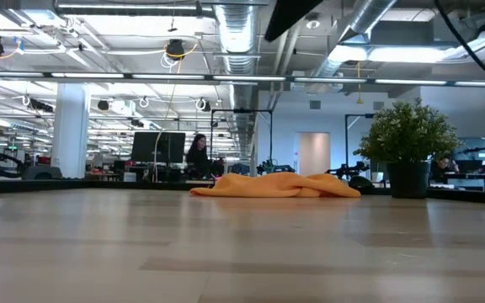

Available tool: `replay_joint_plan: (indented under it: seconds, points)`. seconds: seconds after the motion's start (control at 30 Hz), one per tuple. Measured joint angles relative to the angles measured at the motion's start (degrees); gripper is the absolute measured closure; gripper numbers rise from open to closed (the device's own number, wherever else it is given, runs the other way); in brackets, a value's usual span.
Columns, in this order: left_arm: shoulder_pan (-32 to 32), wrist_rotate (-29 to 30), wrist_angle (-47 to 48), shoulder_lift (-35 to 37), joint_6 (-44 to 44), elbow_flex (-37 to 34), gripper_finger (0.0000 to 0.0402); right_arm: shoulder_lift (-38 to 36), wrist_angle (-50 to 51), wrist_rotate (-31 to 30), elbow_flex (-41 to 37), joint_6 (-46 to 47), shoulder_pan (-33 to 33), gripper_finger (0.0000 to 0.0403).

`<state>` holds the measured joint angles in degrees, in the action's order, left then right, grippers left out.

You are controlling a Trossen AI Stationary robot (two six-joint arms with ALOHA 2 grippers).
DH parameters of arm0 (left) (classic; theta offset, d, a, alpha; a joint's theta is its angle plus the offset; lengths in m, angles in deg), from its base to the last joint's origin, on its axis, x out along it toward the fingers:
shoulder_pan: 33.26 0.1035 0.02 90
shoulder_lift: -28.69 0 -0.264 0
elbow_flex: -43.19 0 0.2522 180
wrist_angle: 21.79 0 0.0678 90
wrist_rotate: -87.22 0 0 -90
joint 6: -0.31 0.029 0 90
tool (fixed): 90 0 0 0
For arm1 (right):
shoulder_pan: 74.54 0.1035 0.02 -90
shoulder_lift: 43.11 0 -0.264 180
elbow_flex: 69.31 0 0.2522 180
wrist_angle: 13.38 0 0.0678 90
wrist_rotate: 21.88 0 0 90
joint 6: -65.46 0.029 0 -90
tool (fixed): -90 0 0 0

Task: Fold microfiber towels
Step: Fold the orange microfiber towel

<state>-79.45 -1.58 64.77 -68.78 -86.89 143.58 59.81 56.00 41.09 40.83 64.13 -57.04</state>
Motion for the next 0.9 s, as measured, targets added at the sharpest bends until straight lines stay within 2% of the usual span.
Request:
replay_joint_plan:
  seconds: [0.17,0.33,0.5,0.63,0.73,0.9]
  points:
    - [8.40,4.32,12.15,0.02,12.49,0.15,0.0267,-5.72,5.28,1.32,0.00,4.53,-3.11,0.0143]
    - [20.66,11.78,14.94,0.37,27.15,0.11,0.0267,-9.31,10.33,5.66,-0.02,8.03,-8.36,0.0143]
    - [31.91,20.52,7.97,-0.24,47.71,0.11,0.0267,-11.68,14.71,5.82,-0.09,8.39,-12.11,0.0143]
    - [37.62,23.09,-0.12,-2.21,66.69,0.11,0.0267,-14.02,16.96,5.94,-0.09,7.01,-13.78,0.0143]
    - [41.01,22.64,-6.26,-4.07,77.89,0.11,0.0267,-16.19,18.52,5.98,-0.09,6.29,-14.69,0.0143]
    - [46.68,16.83,-13.28,-6.08,90.93,-2.12,0.0267,-19.68,22.19,6.23,-0.11,4.31,-15.51,0.0143]
